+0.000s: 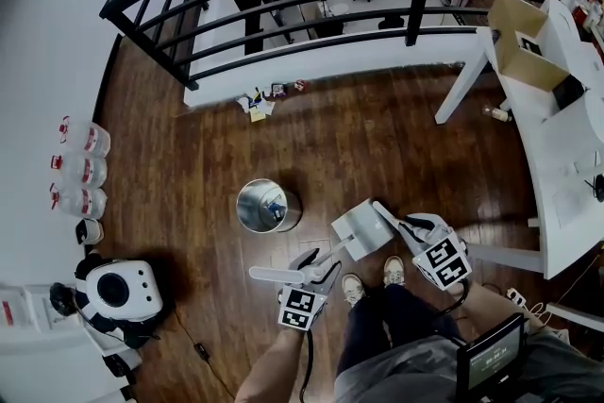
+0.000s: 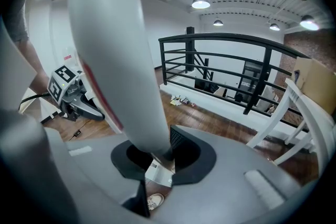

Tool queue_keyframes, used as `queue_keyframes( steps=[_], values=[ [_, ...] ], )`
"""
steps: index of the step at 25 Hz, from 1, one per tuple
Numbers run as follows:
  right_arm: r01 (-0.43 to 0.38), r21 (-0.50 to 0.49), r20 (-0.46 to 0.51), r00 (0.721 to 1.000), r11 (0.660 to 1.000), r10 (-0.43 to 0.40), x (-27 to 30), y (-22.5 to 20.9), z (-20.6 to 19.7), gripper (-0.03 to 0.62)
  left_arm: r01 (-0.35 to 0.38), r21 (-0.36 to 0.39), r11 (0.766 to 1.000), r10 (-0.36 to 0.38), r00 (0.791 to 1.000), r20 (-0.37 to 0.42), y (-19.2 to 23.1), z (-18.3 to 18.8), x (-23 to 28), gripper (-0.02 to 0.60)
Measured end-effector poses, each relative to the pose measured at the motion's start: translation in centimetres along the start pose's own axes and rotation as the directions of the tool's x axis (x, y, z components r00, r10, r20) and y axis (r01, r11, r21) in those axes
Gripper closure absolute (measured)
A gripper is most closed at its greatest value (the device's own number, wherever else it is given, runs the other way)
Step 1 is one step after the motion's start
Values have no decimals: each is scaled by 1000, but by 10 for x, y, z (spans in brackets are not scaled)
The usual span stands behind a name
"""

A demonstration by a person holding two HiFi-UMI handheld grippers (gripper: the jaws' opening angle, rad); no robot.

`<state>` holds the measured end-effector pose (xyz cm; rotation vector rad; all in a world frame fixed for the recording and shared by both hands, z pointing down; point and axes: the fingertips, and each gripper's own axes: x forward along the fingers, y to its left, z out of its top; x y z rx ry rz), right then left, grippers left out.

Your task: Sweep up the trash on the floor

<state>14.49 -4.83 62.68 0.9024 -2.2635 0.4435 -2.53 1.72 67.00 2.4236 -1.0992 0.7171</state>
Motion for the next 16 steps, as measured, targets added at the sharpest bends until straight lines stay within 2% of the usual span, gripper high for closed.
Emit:
queue_keyframes(
  steps=[16],
  values=[
    [-3,7,-18,1000,1000,3,-1,1,0,530,1,8,1000,-1,1000,6,0,2,0,342]
  ],
)
